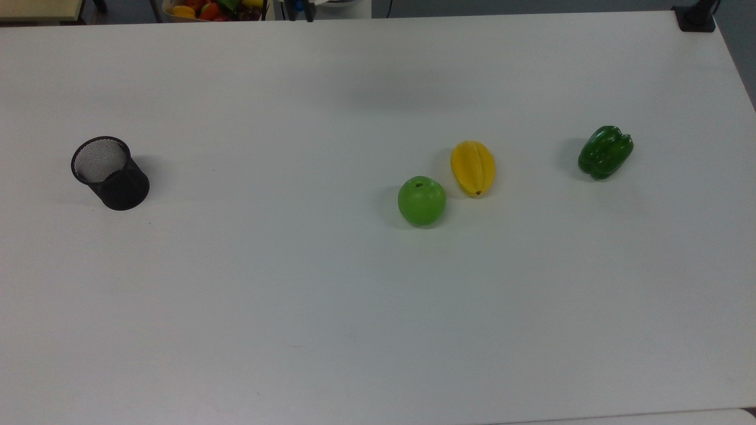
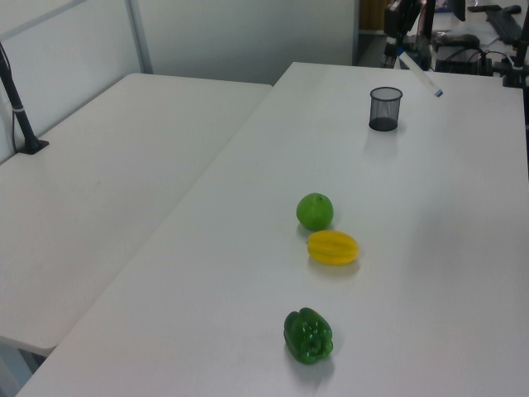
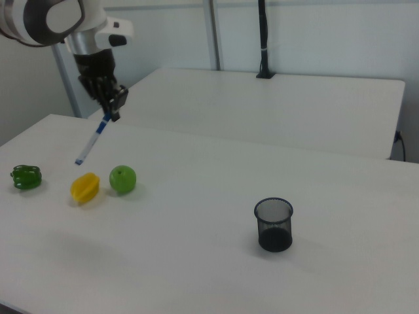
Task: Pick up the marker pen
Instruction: 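Carry the held marker toward the green apple and starfruit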
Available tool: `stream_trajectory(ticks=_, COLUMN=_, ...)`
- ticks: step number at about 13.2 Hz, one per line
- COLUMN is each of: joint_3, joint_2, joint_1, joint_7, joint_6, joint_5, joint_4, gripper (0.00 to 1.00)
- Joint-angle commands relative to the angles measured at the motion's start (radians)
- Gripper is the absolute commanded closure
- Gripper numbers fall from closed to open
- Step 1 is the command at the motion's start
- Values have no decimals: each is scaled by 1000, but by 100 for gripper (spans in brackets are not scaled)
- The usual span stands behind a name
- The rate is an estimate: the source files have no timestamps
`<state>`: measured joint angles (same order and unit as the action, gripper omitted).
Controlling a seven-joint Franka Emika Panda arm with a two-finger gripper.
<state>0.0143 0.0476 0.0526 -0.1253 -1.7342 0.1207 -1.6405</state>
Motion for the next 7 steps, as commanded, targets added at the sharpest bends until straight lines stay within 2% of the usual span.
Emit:
stream_trajectory(ticks=1, joint_3=-8, joint_2=-17, joint_1=68, joint_7=149, joint_6=48, joint_5=49, joint_4=-103, gripper=100)
stream_trajectory(ticks=4, joint_3=-36, joint_2=-116, joint_1=105, joint_7=153, joint_6=38, joint_5=48, joint_4=-105, gripper=100)
stream_trajectory(ticks=7, joint_3=-51, joint_2=-190, joint_1=150, joint_7=148, joint_6=-65, joint_5=31, joint_4=-146, gripper=100)
